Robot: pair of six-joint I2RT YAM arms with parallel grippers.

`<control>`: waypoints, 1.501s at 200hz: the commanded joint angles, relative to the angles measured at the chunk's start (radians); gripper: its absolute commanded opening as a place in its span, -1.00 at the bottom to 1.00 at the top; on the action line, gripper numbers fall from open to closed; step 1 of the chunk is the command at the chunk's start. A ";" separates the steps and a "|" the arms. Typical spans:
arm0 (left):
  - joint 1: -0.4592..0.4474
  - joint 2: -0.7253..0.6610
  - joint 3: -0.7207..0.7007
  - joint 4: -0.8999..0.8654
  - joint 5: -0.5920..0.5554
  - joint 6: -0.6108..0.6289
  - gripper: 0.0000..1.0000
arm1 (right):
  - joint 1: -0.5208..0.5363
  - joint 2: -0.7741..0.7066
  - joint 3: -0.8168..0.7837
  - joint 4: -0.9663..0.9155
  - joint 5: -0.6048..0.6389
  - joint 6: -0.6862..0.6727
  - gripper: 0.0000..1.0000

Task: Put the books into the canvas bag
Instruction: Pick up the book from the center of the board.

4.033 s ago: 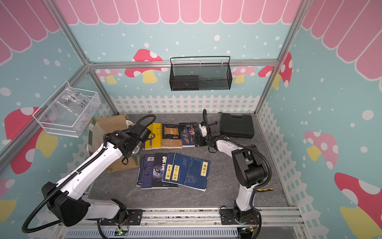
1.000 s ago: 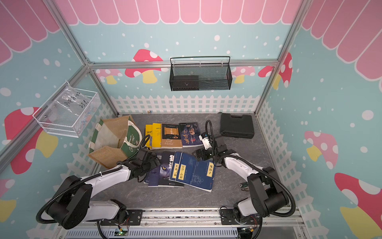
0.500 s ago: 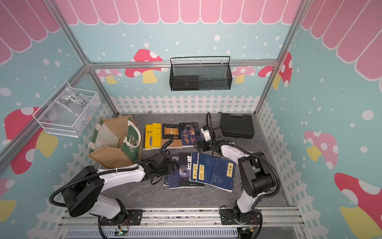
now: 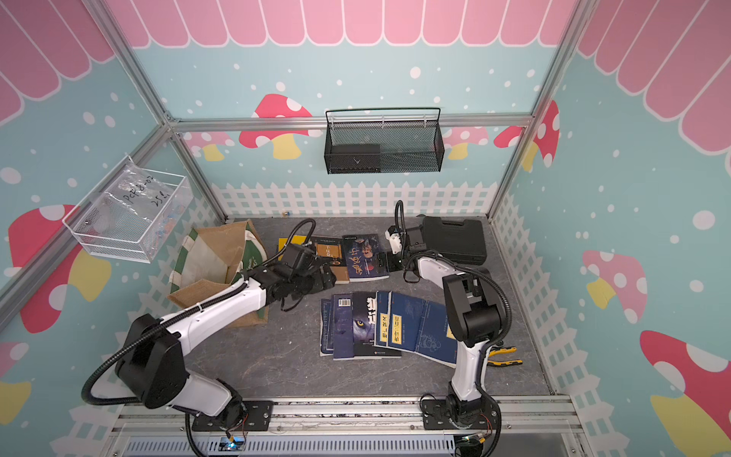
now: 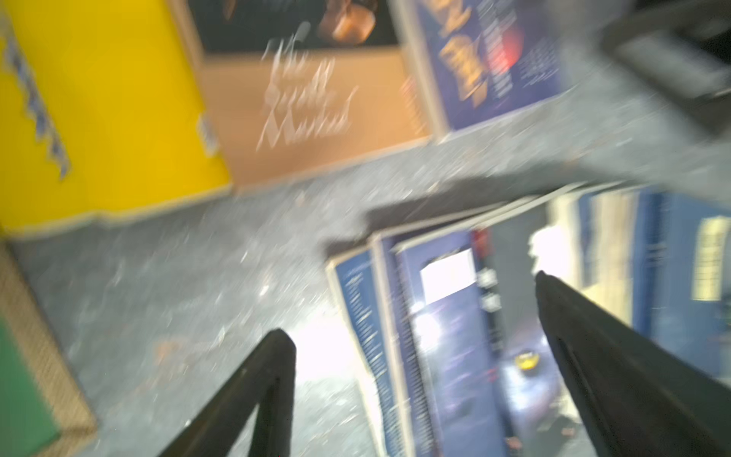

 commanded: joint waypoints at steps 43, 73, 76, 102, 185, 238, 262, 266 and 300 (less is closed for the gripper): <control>0.032 0.438 0.442 -0.007 0.177 0.089 0.98 | -0.020 0.157 0.145 -0.062 -0.077 -0.017 0.99; 0.045 0.563 0.546 -0.005 0.178 0.061 0.98 | -0.026 0.201 0.194 -0.099 -0.099 -0.024 0.99; 0.046 0.572 0.551 -0.004 0.178 0.059 0.98 | -0.026 0.206 0.199 -0.104 -0.100 -0.026 0.99; 0.056 0.630 0.570 0.000 0.179 0.042 0.98 | -0.026 0.245 0.231 -0.130 -0.116 -0.037 0.99; 0.070 0.649 0.479 0.152 0.292 0.012 0.91 | -0.027 0.249 0.188 0.041 -0.477 0.001 0.98; 0.090 0.623 0.385 0.248 0.344 -0.014 0.64 | -0.029 0.184 0.060 0.233 -0.615 0.095 0.92; 0.091 0.613 0.359 0.270 0.352 -0.021 0.39 | -0.029 0.168 0.029 0.266 -0.615 0.105 0.92; 0.091 0.614 0.357 0.271 0.353 -0.021 0.33 | -0.029 0.166 0.027 0.266 -0.612 0.104 0.92; 0.091 0.619 0.367 0.268 0.366 -0.017 -0.04 | -0.030 0.164 0.013 0.266 -0.611 0.103 0.92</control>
